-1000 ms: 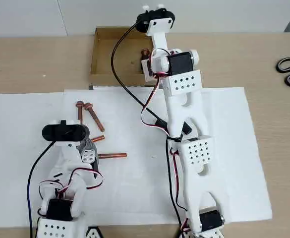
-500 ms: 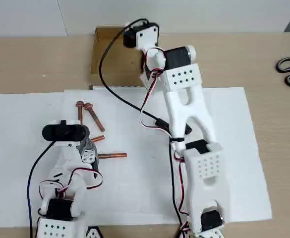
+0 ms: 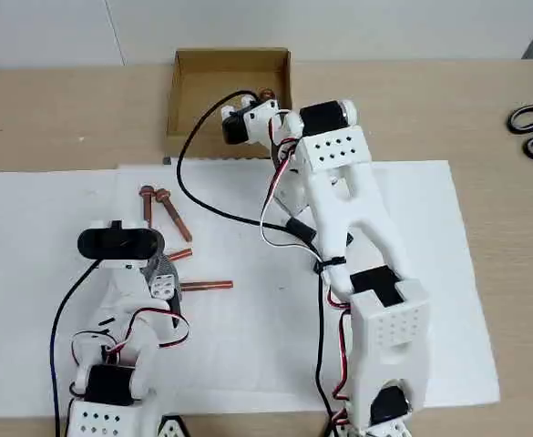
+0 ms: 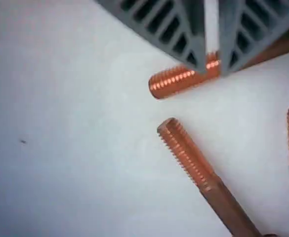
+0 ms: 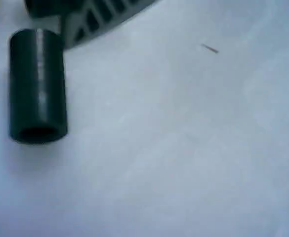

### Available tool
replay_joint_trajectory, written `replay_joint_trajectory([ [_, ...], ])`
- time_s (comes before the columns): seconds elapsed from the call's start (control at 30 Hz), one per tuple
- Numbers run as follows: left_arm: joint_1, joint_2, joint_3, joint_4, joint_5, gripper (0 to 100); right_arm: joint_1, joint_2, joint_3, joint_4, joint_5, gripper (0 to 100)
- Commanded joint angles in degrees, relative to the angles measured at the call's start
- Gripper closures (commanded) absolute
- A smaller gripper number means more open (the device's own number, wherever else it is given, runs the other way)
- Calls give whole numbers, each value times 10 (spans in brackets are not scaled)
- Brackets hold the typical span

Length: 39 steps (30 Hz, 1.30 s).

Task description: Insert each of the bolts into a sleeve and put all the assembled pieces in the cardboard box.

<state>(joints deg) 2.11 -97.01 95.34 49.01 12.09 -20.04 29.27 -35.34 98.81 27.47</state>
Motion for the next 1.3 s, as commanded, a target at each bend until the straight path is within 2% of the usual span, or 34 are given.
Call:
replay_joint_trajectory([
  [0.0,3,-5,-3,-16,-2,994,-1,-35,19,7,5,840],
  [0.17,3,-5,-3,-16,-2,994,-2,-35,61,7,18,840],
  [0.93,3,-5,-3,-16,-2,994,-2,23,61,-15,89,841],
  [1.27,3,-5,-3,-16,-2,994,-2,64,61,-54,91,841],
])
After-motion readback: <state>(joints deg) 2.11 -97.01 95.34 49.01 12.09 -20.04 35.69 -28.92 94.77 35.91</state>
